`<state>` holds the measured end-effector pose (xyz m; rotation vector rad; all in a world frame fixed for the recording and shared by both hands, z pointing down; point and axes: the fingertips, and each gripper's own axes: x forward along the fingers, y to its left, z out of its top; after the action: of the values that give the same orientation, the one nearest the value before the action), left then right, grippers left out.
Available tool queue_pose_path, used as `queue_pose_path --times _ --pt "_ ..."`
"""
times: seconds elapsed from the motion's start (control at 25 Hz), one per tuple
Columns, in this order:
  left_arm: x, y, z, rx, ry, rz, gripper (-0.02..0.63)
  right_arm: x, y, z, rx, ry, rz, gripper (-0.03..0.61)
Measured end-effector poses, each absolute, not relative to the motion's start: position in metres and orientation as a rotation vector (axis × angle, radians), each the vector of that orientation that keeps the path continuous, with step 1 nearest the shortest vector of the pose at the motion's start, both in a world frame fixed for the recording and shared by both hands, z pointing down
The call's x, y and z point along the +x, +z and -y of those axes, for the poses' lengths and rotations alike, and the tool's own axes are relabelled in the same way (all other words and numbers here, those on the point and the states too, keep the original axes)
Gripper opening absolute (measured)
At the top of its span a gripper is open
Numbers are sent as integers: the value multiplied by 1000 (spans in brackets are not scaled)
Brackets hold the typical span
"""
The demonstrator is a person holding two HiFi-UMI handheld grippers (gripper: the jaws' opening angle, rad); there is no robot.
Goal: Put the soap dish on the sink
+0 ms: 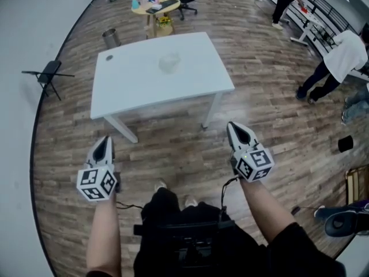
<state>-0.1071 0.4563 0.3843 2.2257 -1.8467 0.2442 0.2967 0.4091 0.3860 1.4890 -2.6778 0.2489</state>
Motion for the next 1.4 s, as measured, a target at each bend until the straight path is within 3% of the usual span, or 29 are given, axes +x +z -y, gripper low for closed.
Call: queue_pose_path --times 0.76,1.4 --pt "-159 416 -297 2290 181 1742 9 238 424 -281 1544 280 2551 3" --pt "-244 421 -172 2333 202 1654 9 148 419 -164 1599 282 2508 3"
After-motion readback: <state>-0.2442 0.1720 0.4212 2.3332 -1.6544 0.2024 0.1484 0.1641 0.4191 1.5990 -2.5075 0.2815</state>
